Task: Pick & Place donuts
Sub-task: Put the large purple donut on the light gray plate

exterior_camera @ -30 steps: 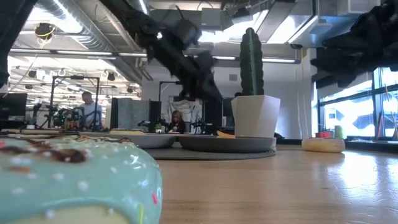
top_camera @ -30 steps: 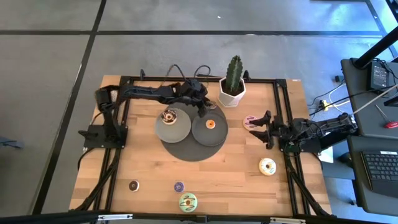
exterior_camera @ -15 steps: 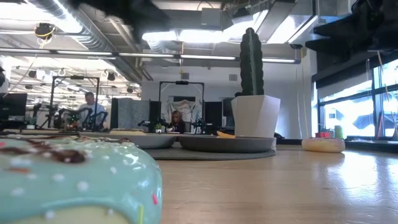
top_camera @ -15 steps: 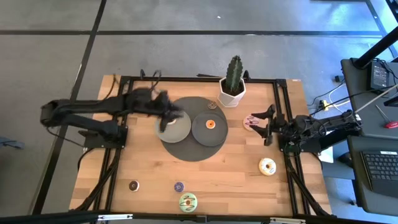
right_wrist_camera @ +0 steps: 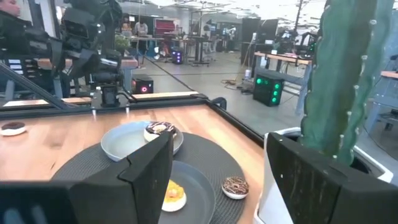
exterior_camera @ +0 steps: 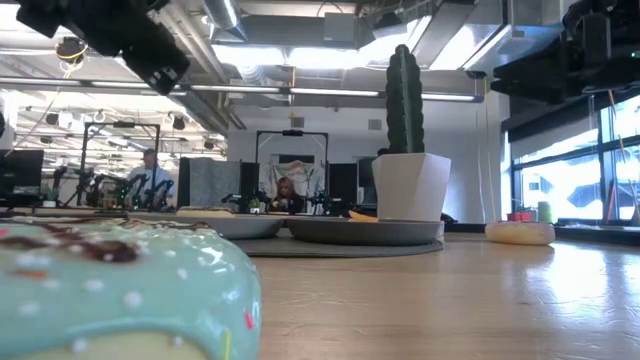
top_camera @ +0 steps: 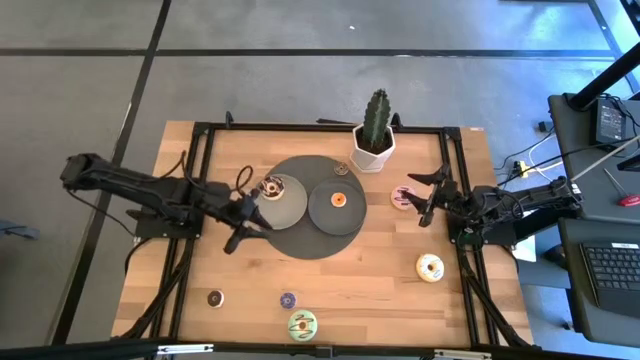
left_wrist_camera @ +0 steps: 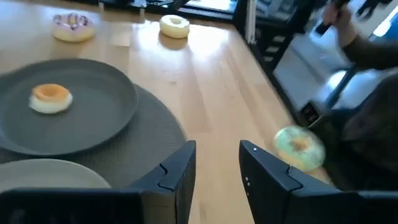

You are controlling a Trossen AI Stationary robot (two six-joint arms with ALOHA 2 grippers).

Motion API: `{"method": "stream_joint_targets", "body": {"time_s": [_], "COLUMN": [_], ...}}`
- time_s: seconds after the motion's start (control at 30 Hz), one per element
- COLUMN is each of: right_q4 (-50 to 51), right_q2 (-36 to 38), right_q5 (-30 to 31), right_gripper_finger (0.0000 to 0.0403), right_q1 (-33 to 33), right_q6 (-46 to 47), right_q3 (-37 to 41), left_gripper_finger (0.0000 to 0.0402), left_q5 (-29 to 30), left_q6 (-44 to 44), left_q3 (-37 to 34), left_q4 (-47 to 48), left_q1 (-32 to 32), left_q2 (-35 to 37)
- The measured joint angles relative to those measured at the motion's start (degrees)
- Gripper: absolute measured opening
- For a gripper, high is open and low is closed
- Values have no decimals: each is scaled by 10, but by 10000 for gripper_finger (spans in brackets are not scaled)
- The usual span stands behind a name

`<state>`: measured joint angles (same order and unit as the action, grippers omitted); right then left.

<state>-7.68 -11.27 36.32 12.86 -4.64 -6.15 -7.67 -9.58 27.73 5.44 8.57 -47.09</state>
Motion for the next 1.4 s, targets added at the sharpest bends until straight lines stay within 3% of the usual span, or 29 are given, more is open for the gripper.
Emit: {"method": "stream_joint_targets", "body": {"time_s": [0.2,0.33,0.47,0.6,0.7,0.8,0.9,1.03,1.3,1.4], "right_q4": [-18,34,158,390,583,692,710,700,669,661], "right_q2": [0,-32,-145,-287,-377,-451,-503,-564,-650,-672], "right_q5": [-19,-111,-35,67,56,15,-36,-106,-118,-74], "right_gripper_finger": [259,259,259,259,259,259,259,259,259,259], "right_q1": [0,1,0,-13,-35,-55,-79,-114,-177,-196], "right_q6": [51,-14,39,257,443,578,649,648,641,601], "right_q3": [1,-54,-162,-284,-359,-384,-381,-368,-366,-366], "left_gripper_finger": [120,117,116,116,116,116,119,120,119,120], "left_q5": [13,26,56,81,82,82,82,82,81,81], "left_q6": [99,118,119,129,134,134,134,127,119,112], "left_q3": [-6,-6,-6,-6,-6,-6,-6,-6,-6,-6], "left_q4": [-12,-33,-79,-105,-115,-114,-113,-113,-113,-113], "left_q1": [39,45,44,44,44,44,44,45,45,45], "left_q2": [-34,-53,-58,-58,-58,-58,-58,-58,-58,-58]}}
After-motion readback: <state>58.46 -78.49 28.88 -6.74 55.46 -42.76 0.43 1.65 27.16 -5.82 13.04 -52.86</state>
